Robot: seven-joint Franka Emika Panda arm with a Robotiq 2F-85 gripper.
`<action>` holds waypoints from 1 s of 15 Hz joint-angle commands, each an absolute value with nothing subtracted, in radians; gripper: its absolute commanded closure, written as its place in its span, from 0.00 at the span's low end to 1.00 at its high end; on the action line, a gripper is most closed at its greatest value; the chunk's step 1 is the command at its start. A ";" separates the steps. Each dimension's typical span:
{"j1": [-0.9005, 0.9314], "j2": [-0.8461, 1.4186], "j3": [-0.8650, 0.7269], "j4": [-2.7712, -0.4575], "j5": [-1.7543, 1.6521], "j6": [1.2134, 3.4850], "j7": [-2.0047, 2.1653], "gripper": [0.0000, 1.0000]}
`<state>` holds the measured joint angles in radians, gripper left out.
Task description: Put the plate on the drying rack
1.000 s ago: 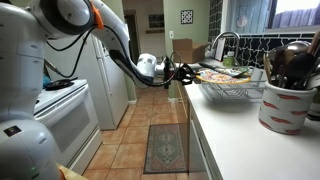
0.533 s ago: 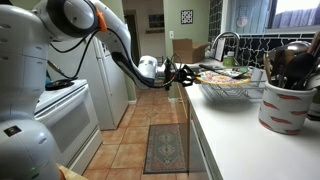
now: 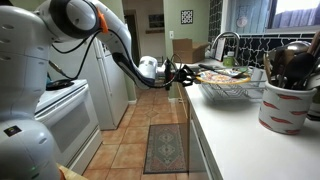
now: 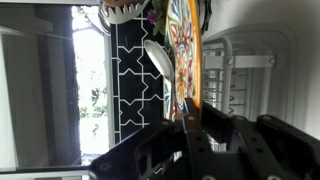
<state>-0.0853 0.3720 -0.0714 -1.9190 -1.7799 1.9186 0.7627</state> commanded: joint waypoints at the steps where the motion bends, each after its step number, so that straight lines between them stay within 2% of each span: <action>1: -0.088 0.386 -0.067 -1.910 -1.809 1.893 0.782 0.93; 2: -0.089 0.385 -0.067 -1.911 -1.807 1.895 0.783 0.93; 3: -0.090 0.383 -0.067 -1.912 -1.804 1.897 0.785 0.84; 4: -0.090 0.383 -0.067 -1.911 -1.805 1.896 0.788 0.65; 10: -0.090 0.379 -0.067 -1.900 -1.808 1.886 0.789 0.22; 13: -0.090 0.379 -0.067 -1.901 -1.810 1.881 0.789 0.21; 15: -0.089 0.378 -0.067 -1.901 -1.812 1.879 0.789 0.26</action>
